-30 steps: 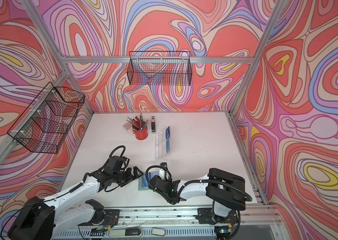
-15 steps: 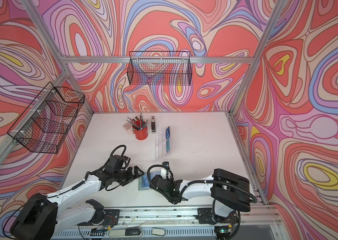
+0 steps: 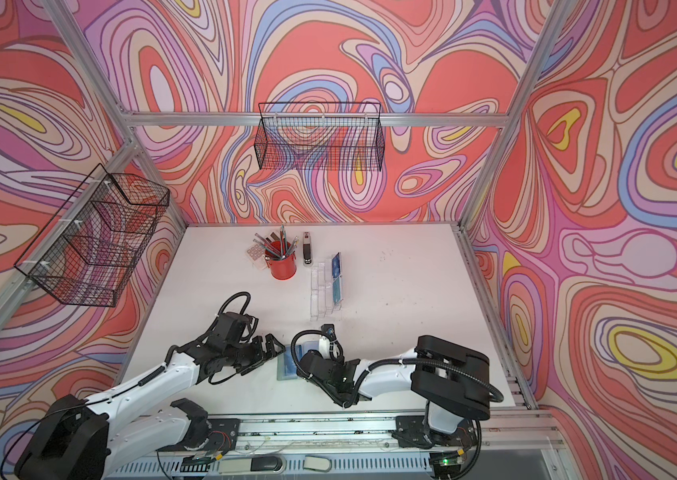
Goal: Put the credit cards into the card holder
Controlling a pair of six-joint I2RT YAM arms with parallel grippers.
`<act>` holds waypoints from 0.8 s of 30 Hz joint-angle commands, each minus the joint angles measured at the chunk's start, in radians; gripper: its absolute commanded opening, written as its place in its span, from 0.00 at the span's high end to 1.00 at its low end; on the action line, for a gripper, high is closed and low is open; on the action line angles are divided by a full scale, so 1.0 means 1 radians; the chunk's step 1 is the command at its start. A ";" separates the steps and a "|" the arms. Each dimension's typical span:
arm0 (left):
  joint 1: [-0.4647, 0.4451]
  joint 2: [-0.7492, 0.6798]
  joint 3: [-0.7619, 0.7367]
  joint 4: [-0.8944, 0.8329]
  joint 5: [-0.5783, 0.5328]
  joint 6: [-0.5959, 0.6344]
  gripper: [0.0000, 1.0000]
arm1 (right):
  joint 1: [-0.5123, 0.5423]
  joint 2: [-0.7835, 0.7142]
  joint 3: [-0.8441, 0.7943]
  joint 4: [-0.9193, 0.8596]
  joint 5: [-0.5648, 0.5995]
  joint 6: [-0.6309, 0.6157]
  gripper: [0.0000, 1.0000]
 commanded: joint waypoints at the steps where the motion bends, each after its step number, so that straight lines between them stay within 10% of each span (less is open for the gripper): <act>1: 0.003 -0.019 -0.010 -0.025 -0.011 -0.006 0.07 | -0.003 0.034 0.023 0.031 -0.037 -0.012 0.59; 24: 0.003 -0.056 -0.037 -0.003 -0.006 -0.006 0.08 | -0.012 0.104 -0.008 0.427 -0.267 -0.022 0.61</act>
